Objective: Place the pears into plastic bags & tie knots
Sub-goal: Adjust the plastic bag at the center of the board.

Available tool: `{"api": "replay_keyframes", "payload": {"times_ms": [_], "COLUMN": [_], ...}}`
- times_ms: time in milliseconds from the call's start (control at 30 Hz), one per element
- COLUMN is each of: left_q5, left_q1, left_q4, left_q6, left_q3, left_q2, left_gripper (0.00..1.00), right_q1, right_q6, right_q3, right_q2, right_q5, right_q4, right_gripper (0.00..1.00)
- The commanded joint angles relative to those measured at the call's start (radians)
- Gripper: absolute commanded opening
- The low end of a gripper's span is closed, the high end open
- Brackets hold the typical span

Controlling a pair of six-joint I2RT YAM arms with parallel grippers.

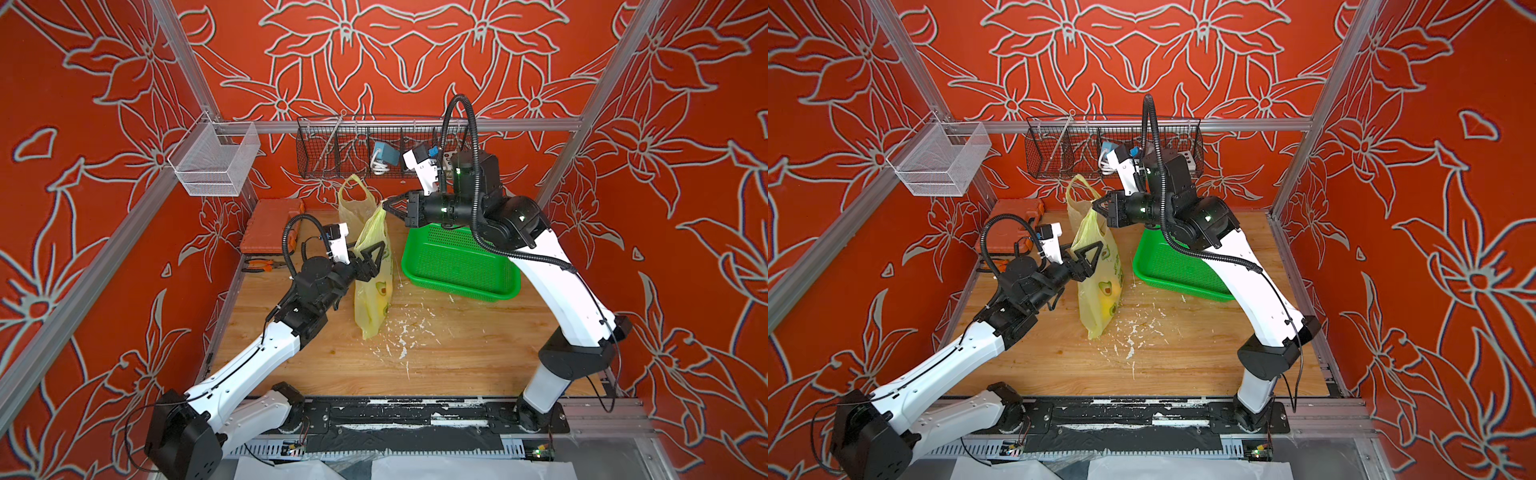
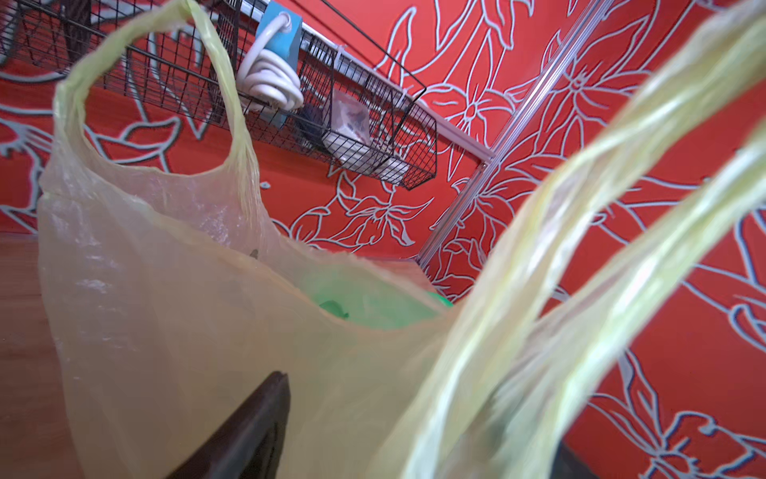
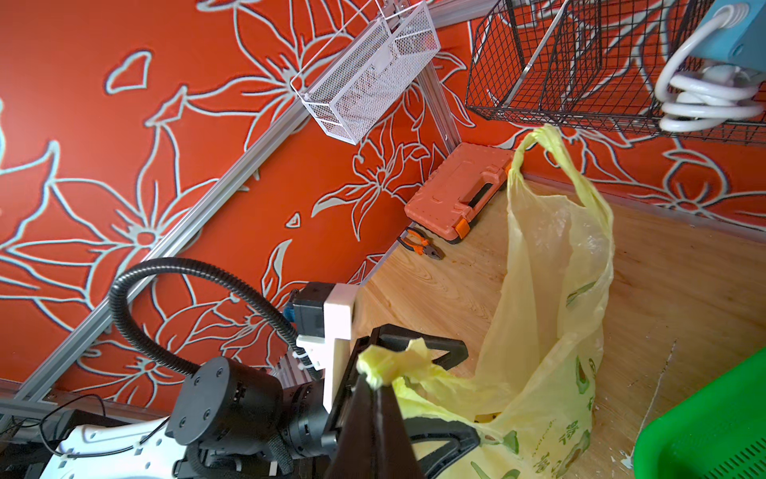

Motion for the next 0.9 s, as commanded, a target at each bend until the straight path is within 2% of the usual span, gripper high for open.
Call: {"api": "replay_keyframes", "payload": {"times_ms": [0, 267, 433, 733, 800, 867], "left_q5": [0.030, 0.025, -0.028, -0.057, -0.050, -0.038], "left_q1": [-0.002, -0.029, -0.035, -0.035, -0.035, -0.035], "left_q4": [0.057, 0.061, 0.079, 0.122, 0.122, 0.116], "left_q6": [-0.004, -0.017, -0.029, -0.036, -0.035, -0.031], "left_q3": [0.049, 0.033, 0.004, 0.035, 0.044, 0.050], "left_q2": [0.015, 0.076, 0.076, 0.102, 0.114, 0.122], "left_gripper": [0.75, 0.70, 0.64, 0.65, 0.60, 0.43], "right_q1": [-0.003, -0.003, -0.003, -0.003, -0.003, -0.002], "right_q6": [0.018, 0.023, 0.021, 0.039, 0.042, 0.043], "right_q3": [-0.011, -0.008, -0.015, -0.068, -0.073, -0.074], "right_q2": [-0.022, -0.021, -0.025, -0.044, -0.048, -0.050], "right_q5": [-0.019, -0.026, -0.029, -0.044, -0.047, -0.047], "right_q4": [0.050, 0.054, 0.054, 0.083, 0.087, 0.088], "right_gripper": [0.00, 0.00, 0.00, 0.00, 0.00, 0.00]}}
